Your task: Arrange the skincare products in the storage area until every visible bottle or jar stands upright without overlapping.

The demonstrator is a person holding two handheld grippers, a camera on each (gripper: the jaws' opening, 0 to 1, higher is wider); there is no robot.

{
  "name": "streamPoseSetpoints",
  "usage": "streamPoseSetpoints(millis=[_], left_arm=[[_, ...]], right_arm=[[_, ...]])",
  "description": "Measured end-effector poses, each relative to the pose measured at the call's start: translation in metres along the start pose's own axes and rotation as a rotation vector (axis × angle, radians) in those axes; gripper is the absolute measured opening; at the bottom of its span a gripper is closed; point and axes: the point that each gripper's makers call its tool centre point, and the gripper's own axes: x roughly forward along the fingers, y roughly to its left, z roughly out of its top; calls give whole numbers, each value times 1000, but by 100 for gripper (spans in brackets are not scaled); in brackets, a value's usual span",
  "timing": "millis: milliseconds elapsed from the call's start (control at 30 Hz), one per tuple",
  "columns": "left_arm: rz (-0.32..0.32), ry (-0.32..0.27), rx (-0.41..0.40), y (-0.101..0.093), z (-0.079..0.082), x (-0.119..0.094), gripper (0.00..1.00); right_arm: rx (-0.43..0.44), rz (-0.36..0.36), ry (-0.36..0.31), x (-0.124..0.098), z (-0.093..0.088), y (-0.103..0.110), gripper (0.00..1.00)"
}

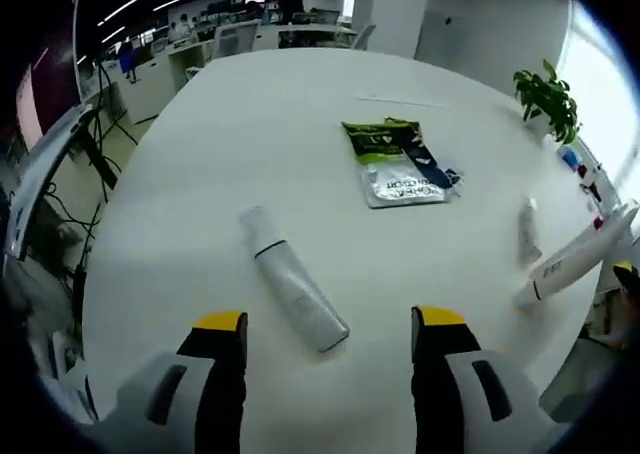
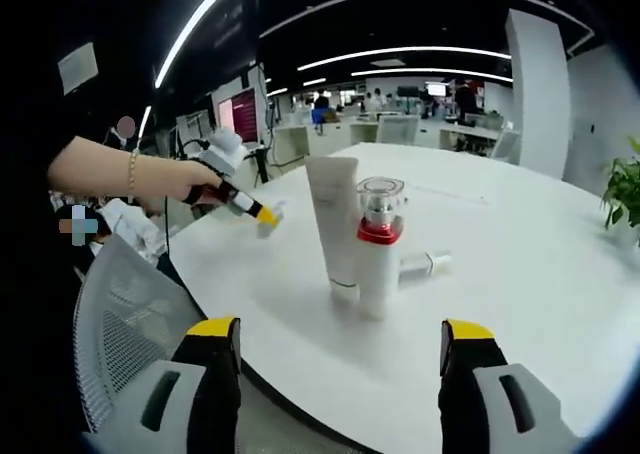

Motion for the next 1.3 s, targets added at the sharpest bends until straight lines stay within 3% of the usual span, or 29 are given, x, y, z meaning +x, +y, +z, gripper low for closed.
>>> streamPoseSetpoints(millis=[333, 567, 933, 1300], left_arm=[[46, 94, -13, -5, 9, 14, 59], [70, 149, -11, 6, 0, 20, 54], [77, 162, 5, 13, 1, 22, 47], [33, 170, 15, 15, 1, 27, 25]], right_arm=[[14, -1, 6, 0, -1, -1, 86], [19, -2, 8, 1, -1, -2, 85], [24, 4, 15, 2, -3, -2, 83], [19, 6, 19, 2, -3, -2, 82]])
